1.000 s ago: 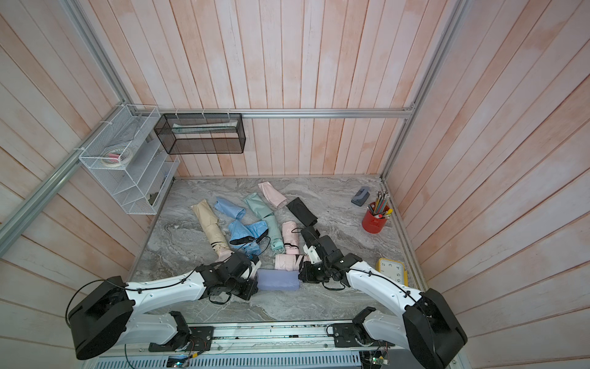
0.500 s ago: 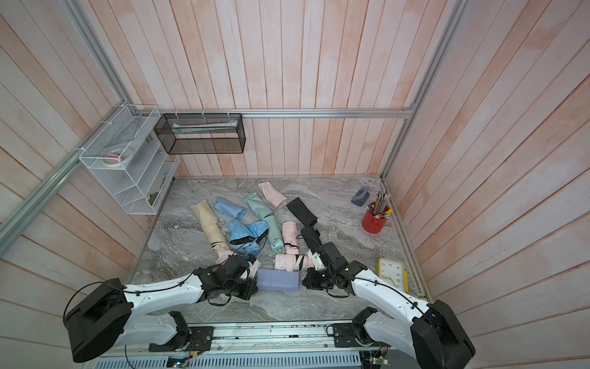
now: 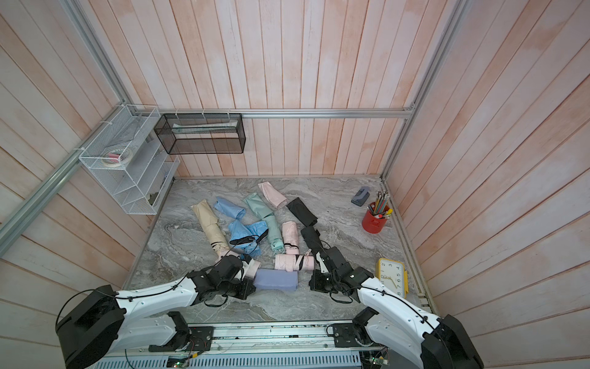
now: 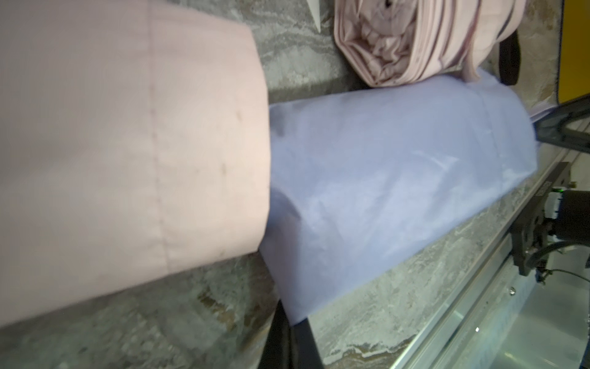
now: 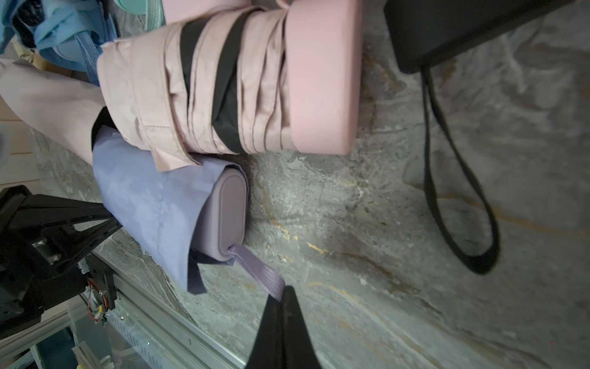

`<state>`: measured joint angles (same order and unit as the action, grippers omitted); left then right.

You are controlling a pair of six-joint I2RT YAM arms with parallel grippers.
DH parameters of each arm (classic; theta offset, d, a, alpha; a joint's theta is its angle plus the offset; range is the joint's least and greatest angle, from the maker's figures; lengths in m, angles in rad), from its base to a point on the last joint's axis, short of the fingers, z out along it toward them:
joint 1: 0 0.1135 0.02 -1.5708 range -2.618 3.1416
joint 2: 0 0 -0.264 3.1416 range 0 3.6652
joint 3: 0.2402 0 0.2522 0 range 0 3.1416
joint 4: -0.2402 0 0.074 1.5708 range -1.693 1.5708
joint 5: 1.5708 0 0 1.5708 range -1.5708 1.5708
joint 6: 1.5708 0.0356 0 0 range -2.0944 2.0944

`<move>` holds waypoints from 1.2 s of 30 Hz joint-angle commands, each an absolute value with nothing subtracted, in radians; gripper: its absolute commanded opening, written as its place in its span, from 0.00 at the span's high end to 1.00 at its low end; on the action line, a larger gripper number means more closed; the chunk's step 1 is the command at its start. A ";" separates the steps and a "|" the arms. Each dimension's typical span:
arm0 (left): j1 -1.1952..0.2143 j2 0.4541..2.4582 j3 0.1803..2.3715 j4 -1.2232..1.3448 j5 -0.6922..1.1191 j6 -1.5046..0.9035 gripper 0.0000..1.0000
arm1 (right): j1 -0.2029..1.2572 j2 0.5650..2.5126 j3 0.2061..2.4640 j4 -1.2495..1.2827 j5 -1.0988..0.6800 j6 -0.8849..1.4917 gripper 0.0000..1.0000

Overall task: Take umbrellas out of sleeves
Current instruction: Take out the umbrella from the umbrella sleeve.

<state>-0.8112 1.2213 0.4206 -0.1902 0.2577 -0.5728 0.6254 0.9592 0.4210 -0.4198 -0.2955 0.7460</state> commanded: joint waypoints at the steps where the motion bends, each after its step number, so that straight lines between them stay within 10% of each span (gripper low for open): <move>1: -0.787 1.201 0.396 -0.203 0.268 -0.574 1.00 | 0.615 0.952 0.423 -0.450 -0.229 0.770 1.00; 36: -0.731 1.167 0.382 -0.233 0.262 -0.576 1.00 | 0.550 0.895 0.427 -0.531 -0.119 0.784 1.00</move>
